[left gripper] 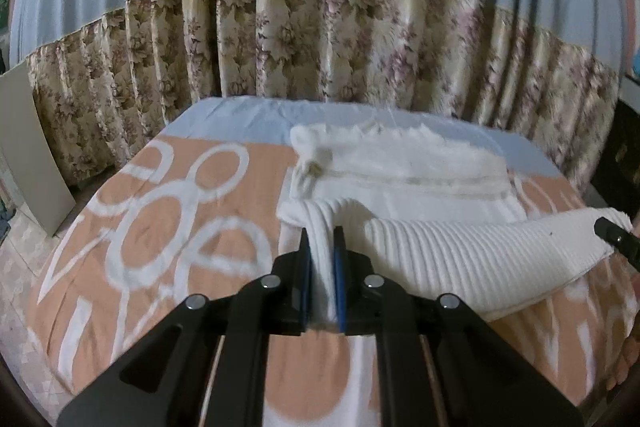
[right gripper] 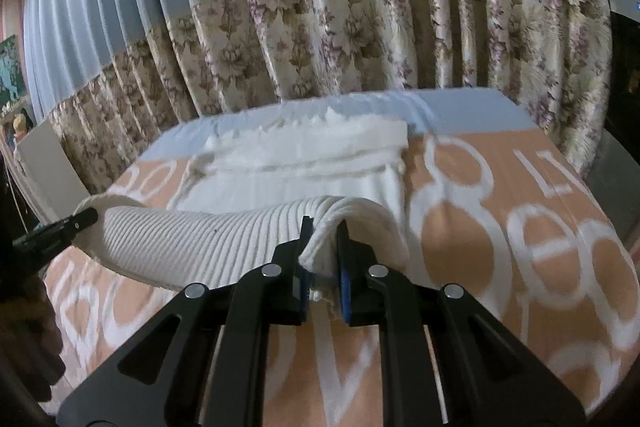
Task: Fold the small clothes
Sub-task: 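Lift the hem with the right tool and fold it toward the collar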
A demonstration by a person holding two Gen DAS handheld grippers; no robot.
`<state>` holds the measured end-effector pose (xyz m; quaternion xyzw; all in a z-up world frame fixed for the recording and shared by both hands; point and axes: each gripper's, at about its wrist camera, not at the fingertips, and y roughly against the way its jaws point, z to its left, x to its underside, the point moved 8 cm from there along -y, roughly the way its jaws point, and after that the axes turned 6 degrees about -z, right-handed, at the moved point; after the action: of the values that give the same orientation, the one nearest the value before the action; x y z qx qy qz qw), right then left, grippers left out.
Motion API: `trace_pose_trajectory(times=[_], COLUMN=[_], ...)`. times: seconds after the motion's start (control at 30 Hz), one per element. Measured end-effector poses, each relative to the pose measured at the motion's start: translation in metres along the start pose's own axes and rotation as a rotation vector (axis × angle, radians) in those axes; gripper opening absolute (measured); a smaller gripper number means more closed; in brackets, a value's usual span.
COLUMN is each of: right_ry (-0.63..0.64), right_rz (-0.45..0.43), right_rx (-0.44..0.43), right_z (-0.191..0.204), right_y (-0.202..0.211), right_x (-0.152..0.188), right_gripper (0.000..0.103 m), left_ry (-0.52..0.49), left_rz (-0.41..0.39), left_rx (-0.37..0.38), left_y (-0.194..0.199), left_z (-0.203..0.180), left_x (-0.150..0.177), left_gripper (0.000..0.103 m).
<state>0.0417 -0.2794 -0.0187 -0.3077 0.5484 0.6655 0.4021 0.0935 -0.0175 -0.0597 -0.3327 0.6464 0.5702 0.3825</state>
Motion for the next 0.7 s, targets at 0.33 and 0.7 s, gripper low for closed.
trace_pose_trajectory(times=[0.33, 0.7], right_ry=[-0.014, -0.117], right_rz=[0.006, 0.132], right_rx=[0.003, 0.021], right_z=[-0.017, -0.06], right_y=[-0.101, -0.219], right_x=[-0.058, -0.063], right_gripper=[0.012, 0.012], left_ry=[-0.036, -0.082], left_rz=[-0.012, 0.076], left_rx=[-0.029, -0.022], left_y=[-0.1, -0.227], left_z=[-0.006, -0.018], left_x=[-0.059, -0.083], left_gripper=[0.01, 0.013])
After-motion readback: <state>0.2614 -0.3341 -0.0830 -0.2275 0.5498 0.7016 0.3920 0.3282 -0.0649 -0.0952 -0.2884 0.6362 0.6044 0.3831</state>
